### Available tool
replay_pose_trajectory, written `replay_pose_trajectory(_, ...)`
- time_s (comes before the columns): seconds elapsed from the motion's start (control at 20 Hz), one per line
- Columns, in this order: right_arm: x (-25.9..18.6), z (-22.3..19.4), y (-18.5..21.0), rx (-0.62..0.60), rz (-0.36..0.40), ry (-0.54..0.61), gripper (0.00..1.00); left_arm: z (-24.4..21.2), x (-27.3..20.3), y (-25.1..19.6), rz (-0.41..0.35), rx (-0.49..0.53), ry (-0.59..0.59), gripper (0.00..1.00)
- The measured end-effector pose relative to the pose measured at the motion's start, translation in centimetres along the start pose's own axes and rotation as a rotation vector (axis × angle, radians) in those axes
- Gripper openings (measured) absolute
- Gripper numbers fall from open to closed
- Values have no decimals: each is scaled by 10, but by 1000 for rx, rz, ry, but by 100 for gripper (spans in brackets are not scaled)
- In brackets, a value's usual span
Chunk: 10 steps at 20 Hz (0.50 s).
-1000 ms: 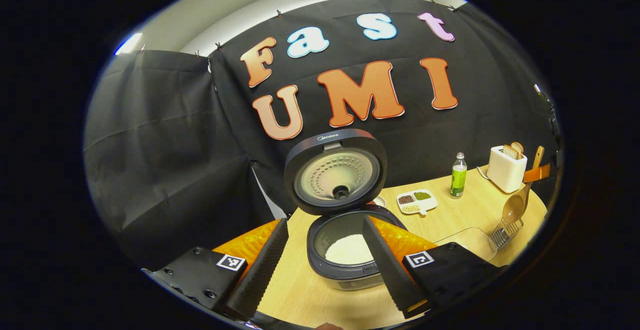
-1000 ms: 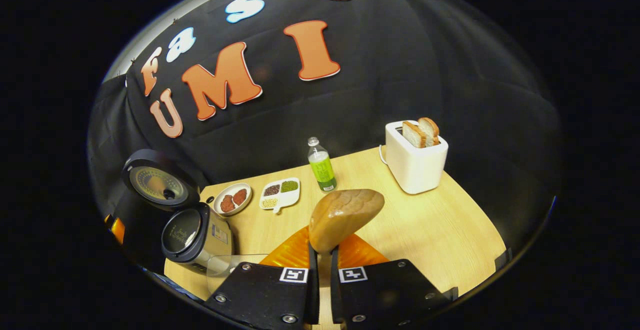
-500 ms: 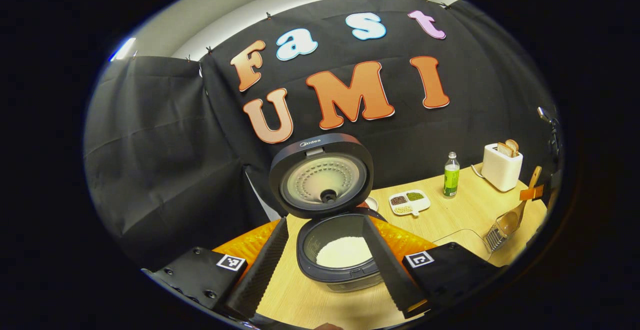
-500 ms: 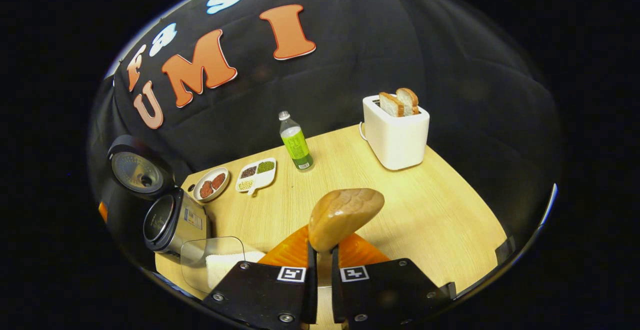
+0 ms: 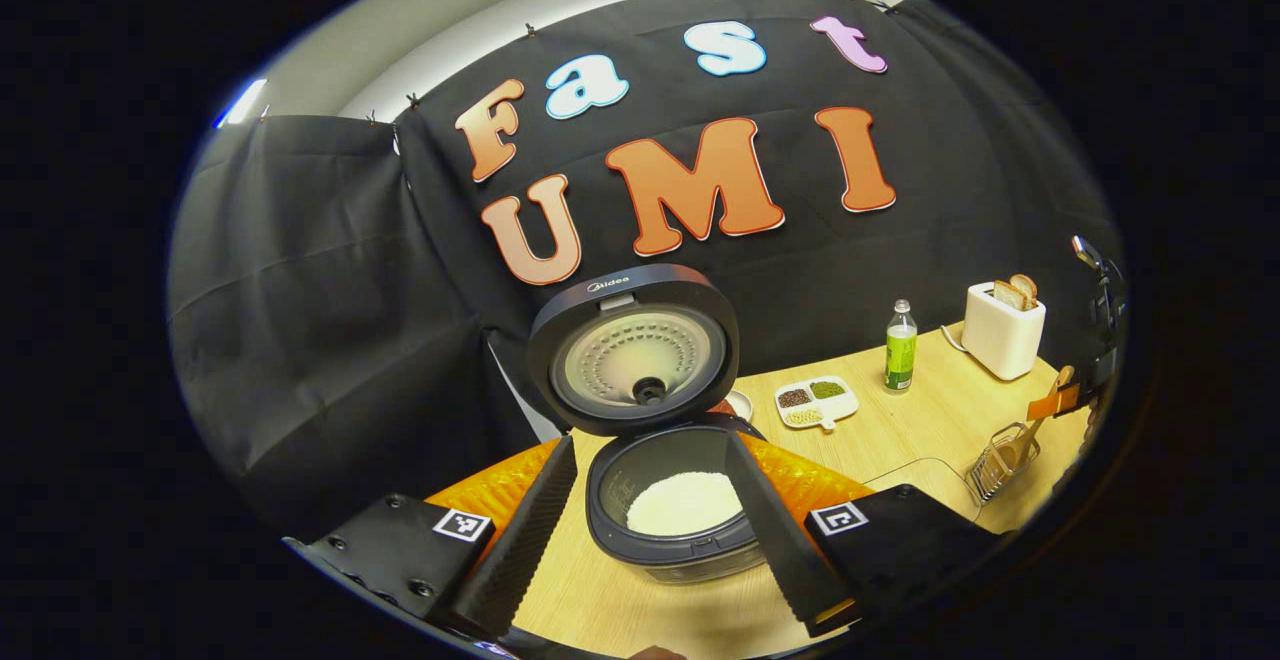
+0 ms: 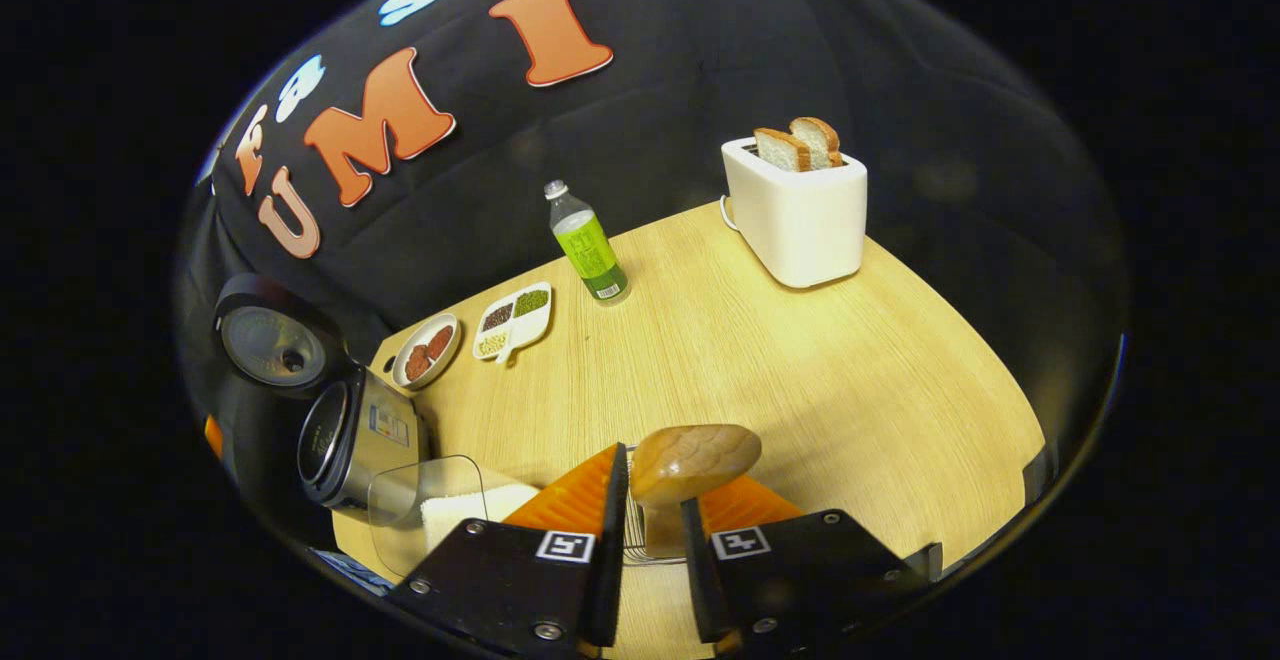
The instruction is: Close the left gripper, press the button to open the rice cooker; take a wooden spoon from the chopstick holder with the right hand, scoop a spoonful of rice and pour it into the rice cooker, then put the wooden spoon back into the chopstick holder.
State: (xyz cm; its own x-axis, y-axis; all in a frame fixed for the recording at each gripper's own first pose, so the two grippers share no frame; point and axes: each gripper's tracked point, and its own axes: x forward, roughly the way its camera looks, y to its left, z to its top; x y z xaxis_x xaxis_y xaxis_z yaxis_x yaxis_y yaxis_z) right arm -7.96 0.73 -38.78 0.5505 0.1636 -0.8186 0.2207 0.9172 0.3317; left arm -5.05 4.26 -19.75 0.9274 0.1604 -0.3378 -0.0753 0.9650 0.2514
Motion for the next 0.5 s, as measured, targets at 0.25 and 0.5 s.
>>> replay_pose_trajectory(0.25, -10, 10, -19, -9, -44, -19, 65, 18, 9, -1, -11, 13, -31, 93)
replay_pose_trajectory(0.5, -43, 43, -31, -47, -91, -127, 82, 65, 33, 22, -14, -48, -89, 100)
